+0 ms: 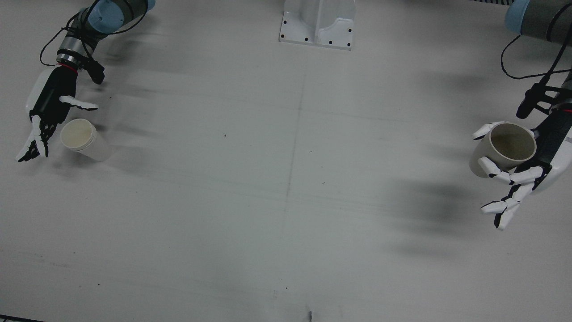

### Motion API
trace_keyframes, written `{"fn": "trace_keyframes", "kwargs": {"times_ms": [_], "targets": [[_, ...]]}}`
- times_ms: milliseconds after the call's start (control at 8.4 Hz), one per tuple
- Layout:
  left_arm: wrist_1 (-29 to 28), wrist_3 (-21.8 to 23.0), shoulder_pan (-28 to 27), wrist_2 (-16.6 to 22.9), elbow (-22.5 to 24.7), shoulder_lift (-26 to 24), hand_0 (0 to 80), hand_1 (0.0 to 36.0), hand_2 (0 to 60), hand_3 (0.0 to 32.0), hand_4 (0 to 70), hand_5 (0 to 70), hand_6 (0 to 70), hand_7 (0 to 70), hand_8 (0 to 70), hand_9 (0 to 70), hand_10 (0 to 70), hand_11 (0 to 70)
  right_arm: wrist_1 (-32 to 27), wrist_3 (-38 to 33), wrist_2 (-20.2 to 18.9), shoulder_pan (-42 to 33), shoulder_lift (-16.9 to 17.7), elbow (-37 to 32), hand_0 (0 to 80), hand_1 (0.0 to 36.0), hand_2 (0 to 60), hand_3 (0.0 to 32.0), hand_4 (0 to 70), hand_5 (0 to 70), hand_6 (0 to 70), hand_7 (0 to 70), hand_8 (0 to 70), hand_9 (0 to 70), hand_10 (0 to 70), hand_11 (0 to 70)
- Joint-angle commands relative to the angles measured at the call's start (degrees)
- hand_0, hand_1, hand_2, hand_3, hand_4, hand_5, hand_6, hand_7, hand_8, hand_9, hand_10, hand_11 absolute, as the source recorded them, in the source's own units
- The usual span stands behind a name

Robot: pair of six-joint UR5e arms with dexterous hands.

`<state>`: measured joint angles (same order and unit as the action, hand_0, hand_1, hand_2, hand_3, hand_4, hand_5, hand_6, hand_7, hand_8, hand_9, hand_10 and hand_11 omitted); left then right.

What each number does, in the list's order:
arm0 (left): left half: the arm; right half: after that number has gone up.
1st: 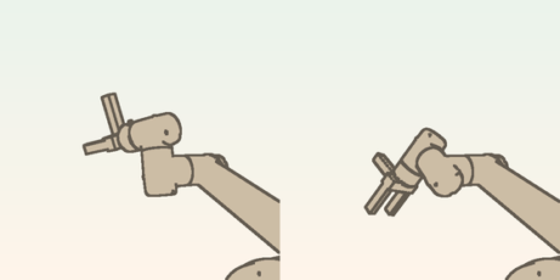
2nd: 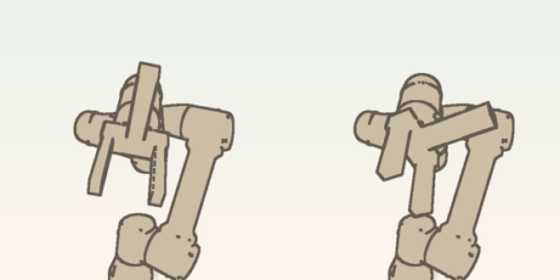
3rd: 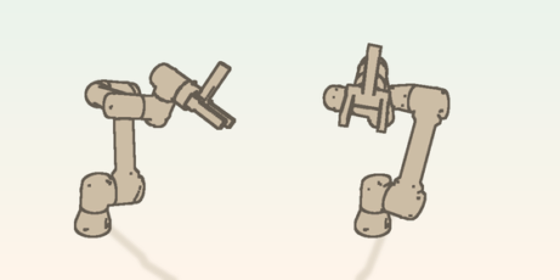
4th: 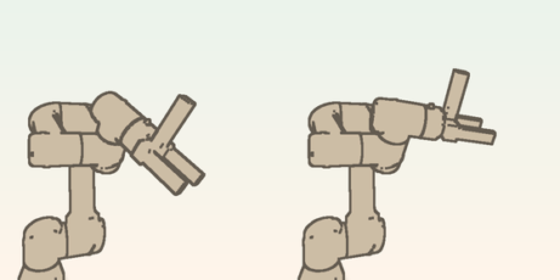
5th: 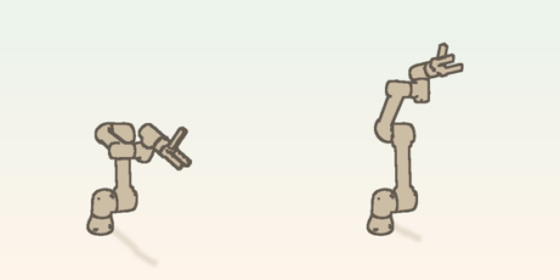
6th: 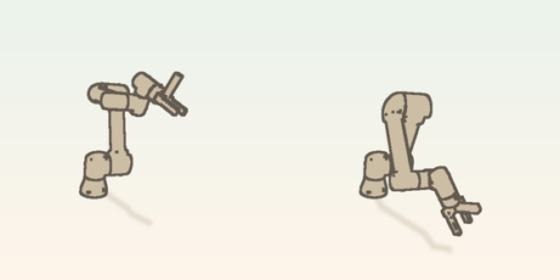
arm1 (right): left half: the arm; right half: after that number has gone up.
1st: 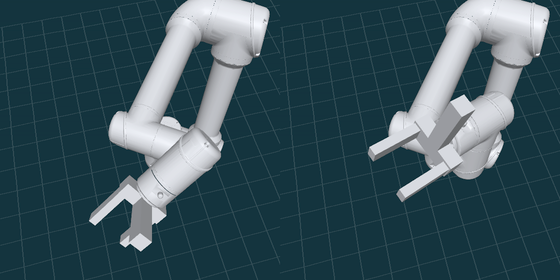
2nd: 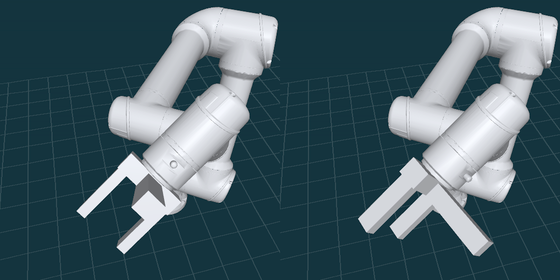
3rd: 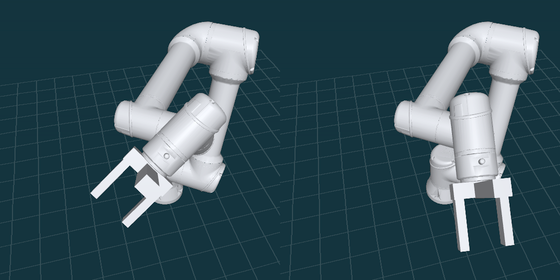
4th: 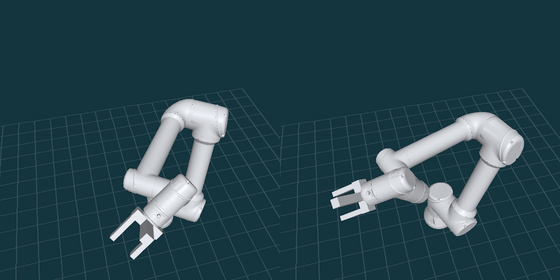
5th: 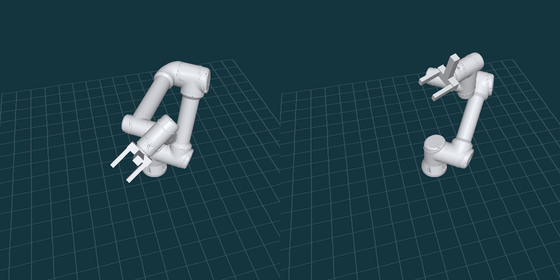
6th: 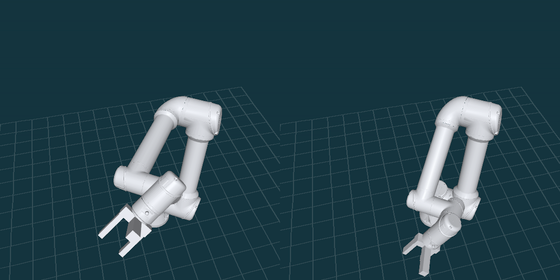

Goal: Pour water
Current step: 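Move the right hand to the other paper cup, then grasp the second paper cup with the right hand and lift it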

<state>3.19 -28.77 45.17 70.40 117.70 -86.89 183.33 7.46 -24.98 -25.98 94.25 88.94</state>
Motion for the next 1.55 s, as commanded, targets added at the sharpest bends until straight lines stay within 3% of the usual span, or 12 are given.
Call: {"fn": "trace_keyframes", "kwargs": {"times_ms": [0, 714, 1071, 1429], "targets": [[0.0, -0.1, -0.1, 0.0, -0.4, 0.1, 54.8, 36.0, 60.0, 0.0, 54.2, 70.0, 8.6, 19.5, 2.3, 5.5, 2.2, 5.5, 0.4, 1.1, -1.5, -0.7, -2.2, -0.4, 51.7, 15.3, 2.3, 0.2, 11.4, 9.8, 0.0, 2.3, 0.0, 0.0, 0.0, 0.0], [-1.4, -0.1, -0.2, 0.0, -2.3, 0.2, 54.8, 36.0, 60.0, 0.0, 53.8, 70.0, 8.6, 19.2, 2.2, 5.3, 2.2, 5.6, 0.4, 4.0, -3.5, -3.8, -5.9, -1.3, 51.9, 15.7, 4.1, 2.0, 13.6, 11.5, 2.6, 7.5, 0.0, 0.1, 0.0, 0.0], [-2.2, 0.0, -0.3, 0.0, -3.5, 0.2, 54.8, 36.0, 60.0, 0.0, 53.6, 70.0, 8.5, 19.1, 2.2, 5.3, 2.2, 5.5, 0.3, 4.1, -3.6, -3.8, -9.8, -5.3, 51.4, 15.5, 5.2, 2.0, 14.7, 12.3, 3.9, 9.7, 0.0, 0.5, 0.0, 0.0], [-2.6, -0.1, -0.3, 0.0, -4.1, 0.2, 55.0, 36.0, 60.0, 0.0, 53.5, 70.0, 8.6, 19.2, 2.3, 5.4, 2.0, 5.3, 0.3, 4.2, -3.5, -3.9, -10.5, -5.1, 51.5, 15.2, 4.8, 1.6, 15.1, 12.6, 4.2, 10.4, 0.0, 0.6, 0.0, 0.0]]}}
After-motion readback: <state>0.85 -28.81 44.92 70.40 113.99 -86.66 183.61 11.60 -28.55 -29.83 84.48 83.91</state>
